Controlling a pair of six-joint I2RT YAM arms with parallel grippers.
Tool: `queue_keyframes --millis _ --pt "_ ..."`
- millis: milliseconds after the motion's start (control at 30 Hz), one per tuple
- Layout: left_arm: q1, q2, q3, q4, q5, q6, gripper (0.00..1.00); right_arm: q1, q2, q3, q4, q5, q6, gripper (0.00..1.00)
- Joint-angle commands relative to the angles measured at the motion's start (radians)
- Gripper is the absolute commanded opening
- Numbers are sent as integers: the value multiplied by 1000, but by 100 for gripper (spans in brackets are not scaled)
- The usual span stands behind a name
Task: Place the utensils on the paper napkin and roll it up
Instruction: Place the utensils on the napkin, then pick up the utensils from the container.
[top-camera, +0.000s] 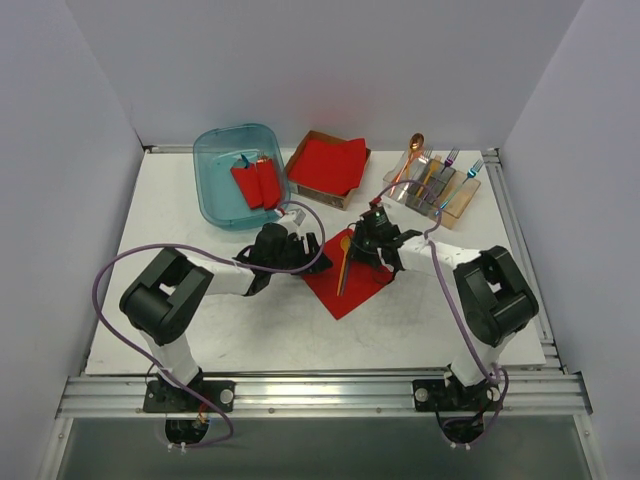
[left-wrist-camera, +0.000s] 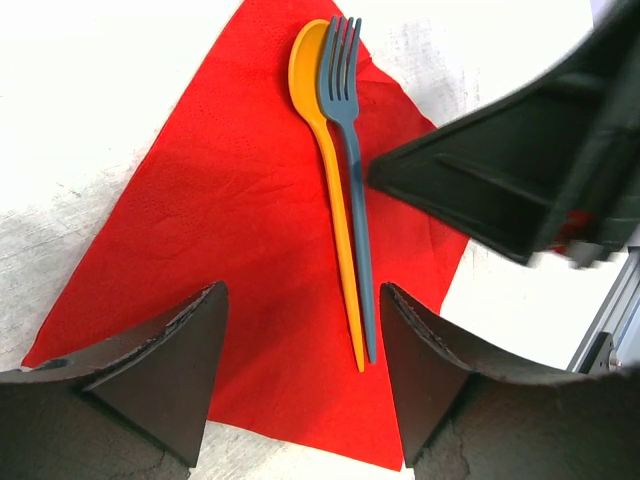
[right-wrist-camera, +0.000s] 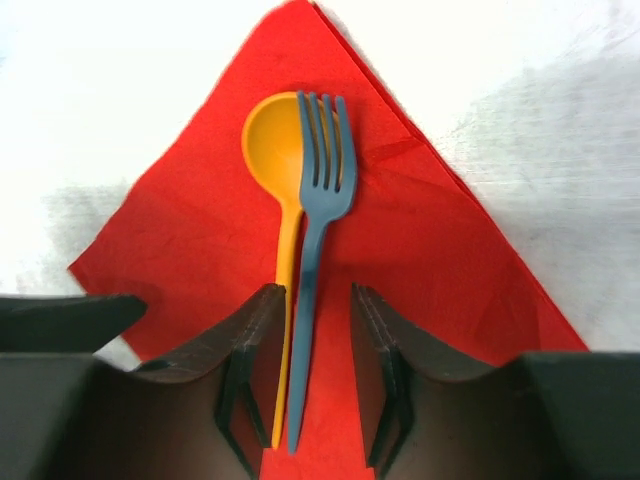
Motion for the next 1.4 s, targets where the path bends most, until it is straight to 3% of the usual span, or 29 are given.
queue_keyframes --millis 0,133,467,600,967,1367 --pt "-3 -20 33 6 -7 17 70 -10 -119 4 -31 53 -21 34" --pt "-3 -29 33 -18 -31 17 70 -68 -202 34 -75 119 -61 44" --pt "-5 -43 21 -50 -70 11 70 -404 -248 186 -145 156 -155 39" --pt "-13 -48 10 -66 -100 -8 70 -475 -138 293 -134 167 -165 34" --pt "-34 -74 0 -93 -136 -9 70 -514 224 640 -131 225 -182 23" --pt "-43 -106 -13 -92 -159 -6 70 -527 450 836 -131 193 -176 22"
